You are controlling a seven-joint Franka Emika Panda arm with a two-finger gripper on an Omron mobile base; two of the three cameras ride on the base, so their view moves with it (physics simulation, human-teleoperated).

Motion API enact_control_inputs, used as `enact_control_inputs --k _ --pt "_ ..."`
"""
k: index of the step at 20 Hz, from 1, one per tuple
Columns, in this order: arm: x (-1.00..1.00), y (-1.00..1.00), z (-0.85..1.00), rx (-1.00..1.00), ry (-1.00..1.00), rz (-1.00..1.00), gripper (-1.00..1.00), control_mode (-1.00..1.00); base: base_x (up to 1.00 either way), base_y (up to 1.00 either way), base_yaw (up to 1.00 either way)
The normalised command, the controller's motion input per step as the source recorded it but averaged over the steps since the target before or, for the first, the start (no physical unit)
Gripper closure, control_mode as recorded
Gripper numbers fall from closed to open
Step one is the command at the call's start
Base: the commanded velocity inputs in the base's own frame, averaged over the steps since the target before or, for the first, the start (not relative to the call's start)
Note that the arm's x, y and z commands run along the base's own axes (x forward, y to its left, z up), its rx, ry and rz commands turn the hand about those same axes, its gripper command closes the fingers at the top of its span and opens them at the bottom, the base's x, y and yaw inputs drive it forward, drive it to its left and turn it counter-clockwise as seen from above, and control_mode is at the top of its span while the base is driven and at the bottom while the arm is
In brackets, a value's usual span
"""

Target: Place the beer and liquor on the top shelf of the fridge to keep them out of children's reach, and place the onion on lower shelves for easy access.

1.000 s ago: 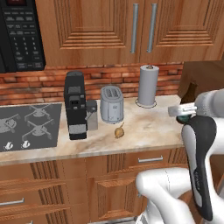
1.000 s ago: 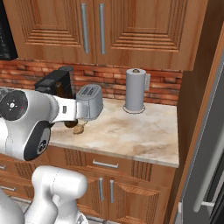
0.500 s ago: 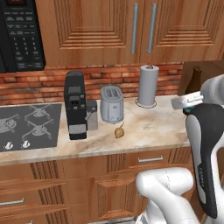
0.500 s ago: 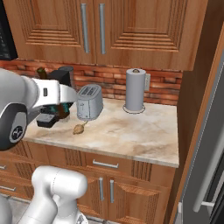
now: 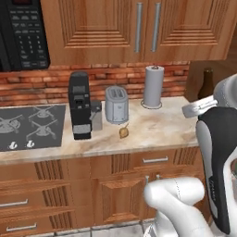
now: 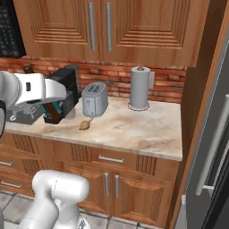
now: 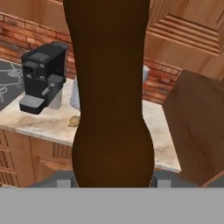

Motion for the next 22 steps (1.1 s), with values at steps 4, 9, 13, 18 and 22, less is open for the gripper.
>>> enact_control_inputs --k 4,9,13,18,22 --pt "0.0 0.0 0.0 0.0 0.0 0.0 1.0 1.0 -0.79 -0.02 0.0" --pt "0.0 0.0 0.0 0.0 0.0 0.0 1.0 1.0 -0.67 -0.17 0.0" --pt "0.0 0.0 0.0 0.0 0.0 0.0 1.0 1.0 -0.73 -0.26 0.0" --pt "0.0 0.0 0.0 0.0 0.0 0.0 1.0 1.0 -0.77 -0.28 0.0" --pt "0.0 0.0 0.0 0.0 0.0 0.0 1.0 1.0 -0.65 -0.4 0.0"
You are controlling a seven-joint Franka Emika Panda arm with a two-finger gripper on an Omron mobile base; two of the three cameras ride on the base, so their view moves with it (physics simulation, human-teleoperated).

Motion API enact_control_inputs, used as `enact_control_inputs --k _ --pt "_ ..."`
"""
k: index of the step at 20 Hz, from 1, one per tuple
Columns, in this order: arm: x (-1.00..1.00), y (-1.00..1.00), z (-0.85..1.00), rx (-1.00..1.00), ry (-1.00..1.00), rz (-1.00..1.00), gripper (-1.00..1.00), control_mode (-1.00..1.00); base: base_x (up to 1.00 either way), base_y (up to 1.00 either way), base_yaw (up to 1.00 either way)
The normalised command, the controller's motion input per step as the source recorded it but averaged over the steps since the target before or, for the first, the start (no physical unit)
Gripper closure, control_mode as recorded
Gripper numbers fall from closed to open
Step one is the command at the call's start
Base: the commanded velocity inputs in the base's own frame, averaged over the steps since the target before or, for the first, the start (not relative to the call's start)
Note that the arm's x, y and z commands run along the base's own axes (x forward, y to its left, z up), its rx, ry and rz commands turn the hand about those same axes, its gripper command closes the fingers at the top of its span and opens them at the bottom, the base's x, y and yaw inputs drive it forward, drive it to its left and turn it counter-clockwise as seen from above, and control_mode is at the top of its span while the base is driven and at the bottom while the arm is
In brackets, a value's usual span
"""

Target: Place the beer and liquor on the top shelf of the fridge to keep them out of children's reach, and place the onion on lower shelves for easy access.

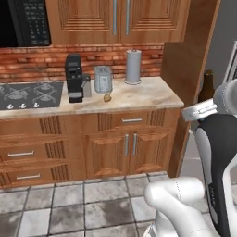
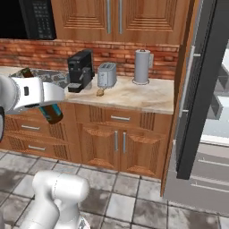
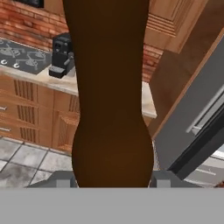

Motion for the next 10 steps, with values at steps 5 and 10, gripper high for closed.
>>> enact_control_inputs --k 5,10 --pt "0.0 0.0 0.0 0.0 0.0 0.0 1.0 1.0 -0.36 -0.63 0.0" --pt "0.0 0.0 0.0 0.0 0.0 0.0 1.0 1.0 -0.08 -0.82 0.0"
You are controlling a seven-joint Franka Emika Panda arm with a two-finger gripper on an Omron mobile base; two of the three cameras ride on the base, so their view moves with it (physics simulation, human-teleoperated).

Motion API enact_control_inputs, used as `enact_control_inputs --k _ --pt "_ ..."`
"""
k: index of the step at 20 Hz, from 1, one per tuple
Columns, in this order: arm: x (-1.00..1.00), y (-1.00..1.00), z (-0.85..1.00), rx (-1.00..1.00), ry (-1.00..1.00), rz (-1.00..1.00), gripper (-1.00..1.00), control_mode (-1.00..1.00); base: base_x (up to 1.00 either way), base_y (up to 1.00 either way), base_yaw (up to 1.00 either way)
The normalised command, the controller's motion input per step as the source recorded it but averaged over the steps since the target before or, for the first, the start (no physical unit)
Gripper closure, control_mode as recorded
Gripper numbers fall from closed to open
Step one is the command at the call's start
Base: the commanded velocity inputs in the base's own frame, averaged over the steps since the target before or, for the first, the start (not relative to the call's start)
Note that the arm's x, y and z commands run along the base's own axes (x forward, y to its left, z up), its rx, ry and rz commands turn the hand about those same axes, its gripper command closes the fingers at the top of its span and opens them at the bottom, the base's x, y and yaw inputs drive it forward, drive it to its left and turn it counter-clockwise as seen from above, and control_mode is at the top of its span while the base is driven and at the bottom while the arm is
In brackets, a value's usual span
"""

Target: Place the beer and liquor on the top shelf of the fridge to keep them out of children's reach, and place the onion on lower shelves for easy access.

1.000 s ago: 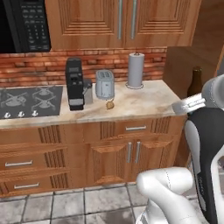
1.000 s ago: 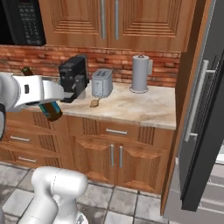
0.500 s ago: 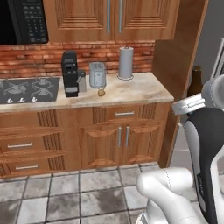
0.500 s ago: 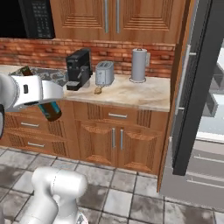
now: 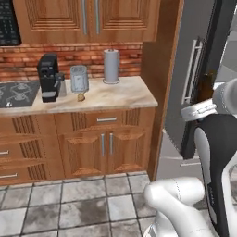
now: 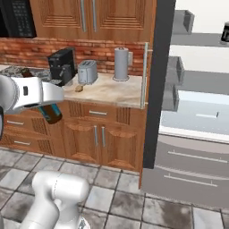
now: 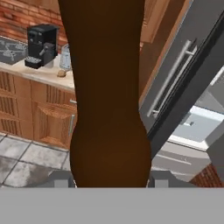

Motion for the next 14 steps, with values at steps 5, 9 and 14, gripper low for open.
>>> enact_control_inputs --k 5,9,14 --pt "0.0 0.0 0.0 0.0 0.0 0.0 1.0 1.0 0.0 -0.9 -0.01" --pt "0.0 0.0 0.0 0.0 0.0 0.0 1.0 1.0 0.0 -0.89 -0.01" --pt "0.0 0.0 0.0 0.0 0.0 0.0 1.0 1.0 0.0 -0.8 -0.03"
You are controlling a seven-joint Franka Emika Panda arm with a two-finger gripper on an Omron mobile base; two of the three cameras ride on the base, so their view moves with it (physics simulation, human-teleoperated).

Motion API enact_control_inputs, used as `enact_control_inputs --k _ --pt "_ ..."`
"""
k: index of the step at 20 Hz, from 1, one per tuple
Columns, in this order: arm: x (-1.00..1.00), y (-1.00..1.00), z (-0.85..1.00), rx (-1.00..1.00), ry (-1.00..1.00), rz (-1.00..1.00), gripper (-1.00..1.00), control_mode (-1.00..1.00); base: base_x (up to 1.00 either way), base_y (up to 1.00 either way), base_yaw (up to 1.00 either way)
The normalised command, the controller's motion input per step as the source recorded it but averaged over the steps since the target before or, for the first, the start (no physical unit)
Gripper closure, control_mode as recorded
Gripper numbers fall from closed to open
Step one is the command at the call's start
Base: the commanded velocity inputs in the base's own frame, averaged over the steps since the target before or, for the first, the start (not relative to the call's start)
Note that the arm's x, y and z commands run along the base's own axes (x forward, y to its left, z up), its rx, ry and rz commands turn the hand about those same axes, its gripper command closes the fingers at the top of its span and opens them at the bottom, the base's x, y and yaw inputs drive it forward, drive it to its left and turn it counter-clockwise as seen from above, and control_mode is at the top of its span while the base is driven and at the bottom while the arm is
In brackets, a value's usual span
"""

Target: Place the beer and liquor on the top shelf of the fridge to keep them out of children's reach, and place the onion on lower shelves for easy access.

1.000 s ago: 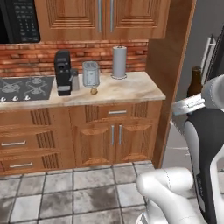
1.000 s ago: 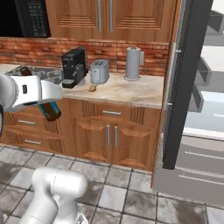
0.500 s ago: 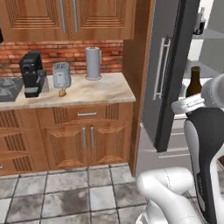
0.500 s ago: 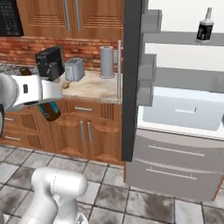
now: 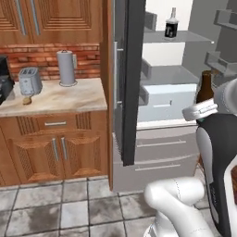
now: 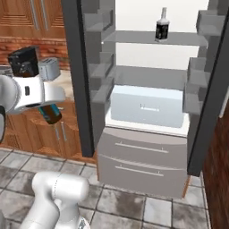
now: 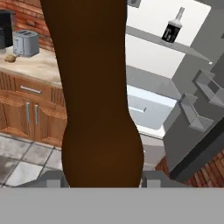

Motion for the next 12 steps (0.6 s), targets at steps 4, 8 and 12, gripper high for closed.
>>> enact_control_inputs --k 4,8,12 --pt "0.0 0.0 0.0 0.0 0.0 0.0 1.0 1.0 0.09 -0.65 -0.04" --pt "0.0 0.0 0.0 0.0 0.0 0.0 1.0 1.0 0.15 -0.54 -0.05" --pt "0.0 0.0 0.0 0.0 0.0 0.0 1.0 1.0 0.23 -0.25 -0.05"
